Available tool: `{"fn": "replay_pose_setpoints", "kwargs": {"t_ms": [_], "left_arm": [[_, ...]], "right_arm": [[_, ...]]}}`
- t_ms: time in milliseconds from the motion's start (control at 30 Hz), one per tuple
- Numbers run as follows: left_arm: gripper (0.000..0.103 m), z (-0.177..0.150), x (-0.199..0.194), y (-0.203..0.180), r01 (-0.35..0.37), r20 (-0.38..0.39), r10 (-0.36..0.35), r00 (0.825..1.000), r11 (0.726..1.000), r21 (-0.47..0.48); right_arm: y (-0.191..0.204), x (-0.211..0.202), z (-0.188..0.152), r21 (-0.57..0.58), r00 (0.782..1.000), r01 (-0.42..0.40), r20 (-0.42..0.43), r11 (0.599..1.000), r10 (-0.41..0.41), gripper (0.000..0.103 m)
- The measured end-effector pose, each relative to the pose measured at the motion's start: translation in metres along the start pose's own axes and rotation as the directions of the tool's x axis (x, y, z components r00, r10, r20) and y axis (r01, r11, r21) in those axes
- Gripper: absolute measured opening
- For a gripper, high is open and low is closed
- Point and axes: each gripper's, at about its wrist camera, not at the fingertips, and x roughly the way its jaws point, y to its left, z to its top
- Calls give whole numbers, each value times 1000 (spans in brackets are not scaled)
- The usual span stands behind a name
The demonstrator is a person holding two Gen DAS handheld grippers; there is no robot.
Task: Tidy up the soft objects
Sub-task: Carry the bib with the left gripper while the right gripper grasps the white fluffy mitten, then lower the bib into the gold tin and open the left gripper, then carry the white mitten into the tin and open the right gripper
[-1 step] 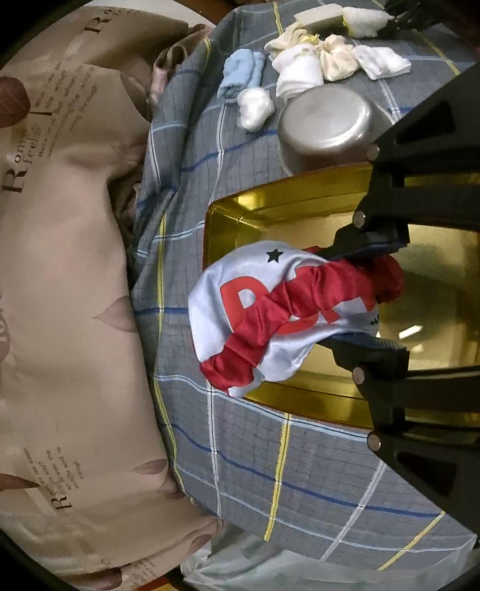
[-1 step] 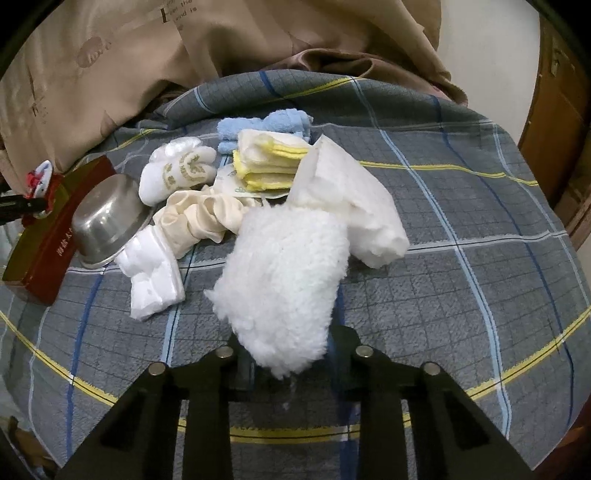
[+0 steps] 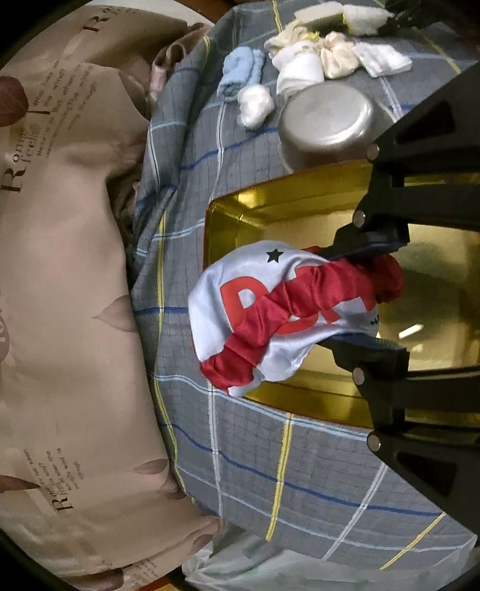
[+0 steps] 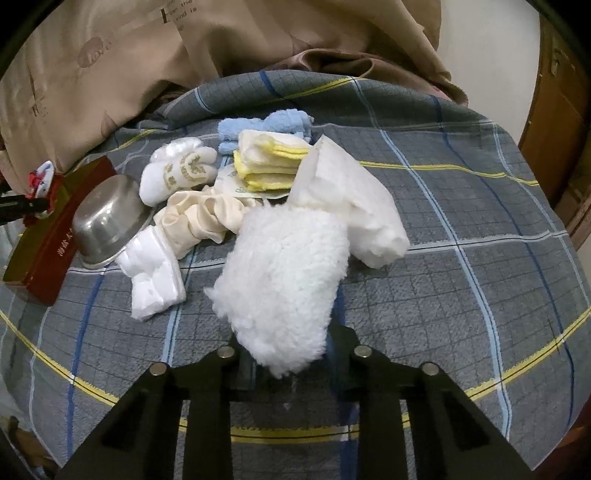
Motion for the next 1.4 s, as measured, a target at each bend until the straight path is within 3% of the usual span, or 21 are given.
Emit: {"fn": "replay_pose_setpoints", "kwargs": {"t_ms": [67, 233, 533, 667, 867, 1033, 1200, 1400], "left_arm": [[50, 1, 4, -2, -12, -1, 12, 1000, 1000, 14], [55, 0, 4, -2, -57, -6, 57, 998, 998, 24], [57, 2, -29, 10, 65, 60, -65, 996, 998, 11], [58, 2, -49, 18, 75, 91, -75, 993, 997, 10], [59, -20, -78, 44, 35, 85, -30, 996, 998, -56], [59, -73, -103, 67, -25, 63, 35, 997, 988, -150], [59, -125, -129, 82, -59, 38, 69, 997, 972, -228], [59, -154, -156, 93, -109, 87, 135, 987, 961, -254]], "right_arm": [[0, -1, -1, 9, 1000, -18, -1, 1000, 18, 20], [3, -10, -5, 23, 998, -59, 5, 998, 59, 18], [14, -45, -5, 49, 989, -144, 37, 988, 142, 17], [33, -64, -1, 8, 983, -175, 62, 985, 174, 17], [95, -83, 29, -115, 952, -284, 82, 952, 294, 17], [160, -77, 66, -202, 912, -389, 55, 899, 407, 17], [238, -58, 82, -271, 869, -486, -44, 831, 493, 17], [309, -15, 63, -331, 859, -512, -210, 792, 467, 17]]}}
